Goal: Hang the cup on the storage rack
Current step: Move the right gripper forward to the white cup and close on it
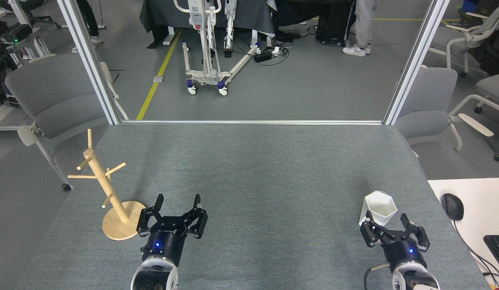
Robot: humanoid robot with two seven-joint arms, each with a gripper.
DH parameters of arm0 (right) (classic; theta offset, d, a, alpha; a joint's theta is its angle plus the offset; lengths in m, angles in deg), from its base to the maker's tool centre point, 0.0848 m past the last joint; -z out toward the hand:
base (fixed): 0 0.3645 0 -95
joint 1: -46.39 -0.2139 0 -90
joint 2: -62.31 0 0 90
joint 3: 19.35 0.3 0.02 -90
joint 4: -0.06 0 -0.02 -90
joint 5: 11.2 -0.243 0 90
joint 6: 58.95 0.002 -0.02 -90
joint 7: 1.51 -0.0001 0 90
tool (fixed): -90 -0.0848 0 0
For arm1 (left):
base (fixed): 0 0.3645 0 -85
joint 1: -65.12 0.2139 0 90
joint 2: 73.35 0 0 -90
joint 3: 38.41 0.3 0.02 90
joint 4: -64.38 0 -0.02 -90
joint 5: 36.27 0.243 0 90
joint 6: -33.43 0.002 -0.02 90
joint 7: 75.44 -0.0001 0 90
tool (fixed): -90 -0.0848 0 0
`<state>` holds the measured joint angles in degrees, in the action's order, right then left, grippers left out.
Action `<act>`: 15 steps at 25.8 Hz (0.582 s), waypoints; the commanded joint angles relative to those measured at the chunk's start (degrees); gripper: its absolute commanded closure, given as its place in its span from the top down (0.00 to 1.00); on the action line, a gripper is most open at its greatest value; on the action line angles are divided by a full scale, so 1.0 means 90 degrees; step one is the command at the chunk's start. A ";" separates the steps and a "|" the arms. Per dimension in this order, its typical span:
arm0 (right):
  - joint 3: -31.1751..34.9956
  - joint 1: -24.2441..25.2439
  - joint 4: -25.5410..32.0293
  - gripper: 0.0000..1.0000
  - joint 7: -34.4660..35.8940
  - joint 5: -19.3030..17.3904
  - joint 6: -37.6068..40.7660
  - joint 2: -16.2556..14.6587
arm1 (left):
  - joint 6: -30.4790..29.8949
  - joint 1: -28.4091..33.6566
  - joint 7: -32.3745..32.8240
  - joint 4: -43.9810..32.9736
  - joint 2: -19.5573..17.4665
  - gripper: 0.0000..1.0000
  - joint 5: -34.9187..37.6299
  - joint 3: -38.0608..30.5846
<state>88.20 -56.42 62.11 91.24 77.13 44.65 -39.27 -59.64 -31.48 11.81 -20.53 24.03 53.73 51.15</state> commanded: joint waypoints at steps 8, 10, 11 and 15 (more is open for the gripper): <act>0.0003 -0.0286 -0.0361 1.00 -0.0032 0.0019 0.0002 -0.0003 | -0.0001 -0.0048 0.0003 0.0098 0.0010 0.99 0.0000 0.0000; 0.0003 -0.0354 -0.0410 1.00 -0.0032 0.0019 0.0002 -0.0013 | -0.0001 -0.0048 0.0003 0.0117 0.0010 0.99 0.0000 0.0000; 0.0003 -0.0364 -0.0420 1.00 -0.0032 0.0019 0.0002 -0.0013 | -0.0001 -0.0048 0.0002 0.0127 0.0010 0.99 0.0000 0.0000; 0.0003 -0.0403 -0.0508 1.00 -0.0032 0.0019 0.0002 -0.0013 | -0.0001 -0.0058 -0.0017 0.0137 0.0010 0.99 0.0000 0.0000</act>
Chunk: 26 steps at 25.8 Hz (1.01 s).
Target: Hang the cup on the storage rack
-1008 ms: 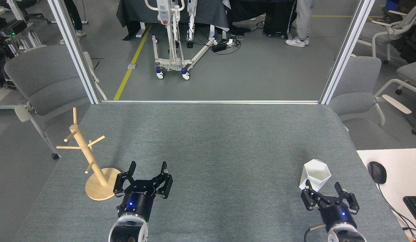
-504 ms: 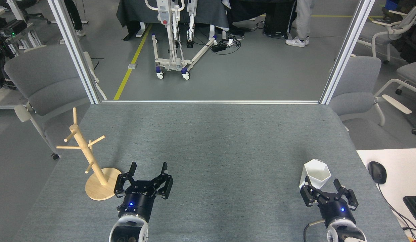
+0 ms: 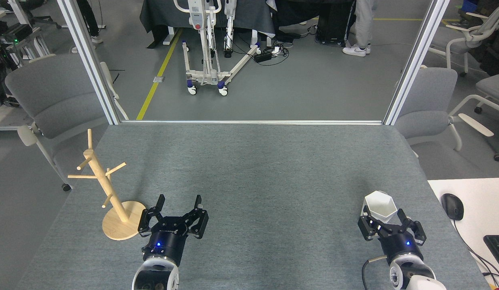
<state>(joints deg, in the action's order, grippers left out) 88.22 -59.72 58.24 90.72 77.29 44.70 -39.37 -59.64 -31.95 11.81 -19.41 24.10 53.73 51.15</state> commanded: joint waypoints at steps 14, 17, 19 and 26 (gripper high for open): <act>0.0010 -0.0378 -0.0478 1.00 0.0016 0.0050 -0.0014 -0.0011 | -0.0001 -0.0132 -0.0017 0.0159 0.0001 0.99 0.0000 0.0000; 0.0010 -0.0486 -0.0566 1.00 0.0026 0.0060 -0.0014 -0.0050 | -0.0001 -0.0132 -0.0017 0.0169 0.0001 0.99 0.0000 0.0000; 0.0010 -0.0505 -0.0654 1.00 0.0026 0.0060 -0.0014 -0.0108 | -0.0001 -0.0132 -0.0017 0.0169 0.0001 0.99 0.0000 0.0000; 0.0010 -0.0544 -0.0781 1.00 0.0026 0.0060 -0.0014 -0.0157 | -0.0001 -0.0132 -0.0037 0.0247 0.0001 0.99 0.0000 0.0000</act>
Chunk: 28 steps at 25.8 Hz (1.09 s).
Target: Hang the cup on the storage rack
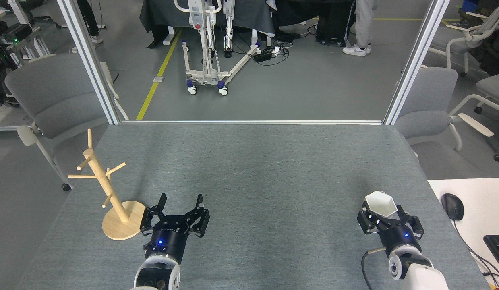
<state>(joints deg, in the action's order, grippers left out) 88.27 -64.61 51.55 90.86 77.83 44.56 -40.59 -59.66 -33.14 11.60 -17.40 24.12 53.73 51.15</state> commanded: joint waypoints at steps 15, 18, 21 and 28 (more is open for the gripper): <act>-0.0113 -0.0255 -0.0369 1.00 0.0020 0.0000 -0.0046 -0.0022 | 0.0012 -0.0049 -0.0023 0.0083 0.0000 0.99 0.0000 0.0000; -0.0122 -0.0284 -0.0486 1.00 0.0020 0.0000 -0.0056 -0.0022 | 0.0012 -0.0049 -0.0023 0.0083 0.0000 0.99 0.0000 0.0000; -0.0122 -0.0294 -0.0486 1.00 0.0020 0.0000 -0.0056 -0.0012 | 0.0012 -0.0049 -0.0023 0.0073 0.0000 0.99 0.0000 0.0000; -0.0122 -0.0294 -0.0486 0.99 0.0147 0.0010 -0.0056 -0.0003 | 0.0002 -0.0049 -0.0023 0.0073 0.0000 0.99 0.0000 0.0000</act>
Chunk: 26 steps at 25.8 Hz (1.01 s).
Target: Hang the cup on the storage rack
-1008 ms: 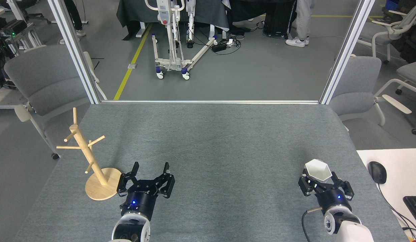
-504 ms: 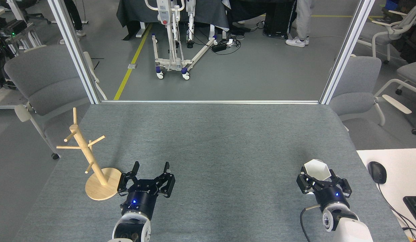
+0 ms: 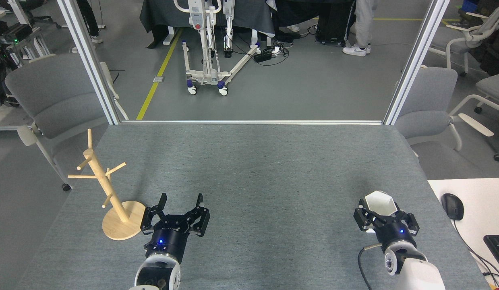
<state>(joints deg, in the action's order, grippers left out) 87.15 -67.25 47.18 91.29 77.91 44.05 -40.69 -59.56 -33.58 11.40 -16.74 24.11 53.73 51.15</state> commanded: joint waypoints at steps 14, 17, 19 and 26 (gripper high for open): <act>-0.0007 0.0009 -0.0011 0.97 0.0236 0.0030 0.0020 0.0047 | -0.0010 0.0000 0.0010 -0.0001 0.0000 0.99 0.0000 0.0000; -0.0007 0.0018 -0.0011 0.97 0.0246 0.0059 0.0079 0.0057 | 0.0000 0.0010 0.0010 -0.0001 0.0000 0.99 0.0000 0.0010; -0.0007 0.0018 -0.0011 0.97 0.0236 0.0059 0.0079 0.0057 | -0.0010 0.0010 0.0010 -0.0001 0.0000 0.99 0.0000 0.0010; -0.0007 0.0018 -0.0030 0.97 0.0236 0.0059 0.0069 0.0067 | -0.0039 0.0010 0.0000 -0.0079 0.0000 0.99 0.0000 0.0010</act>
<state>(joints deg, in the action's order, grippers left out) 87.06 -67.08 47.00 93.79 78.45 44.68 -40.16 -59.72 -33.50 11.50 -17.24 24.12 53.73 51.23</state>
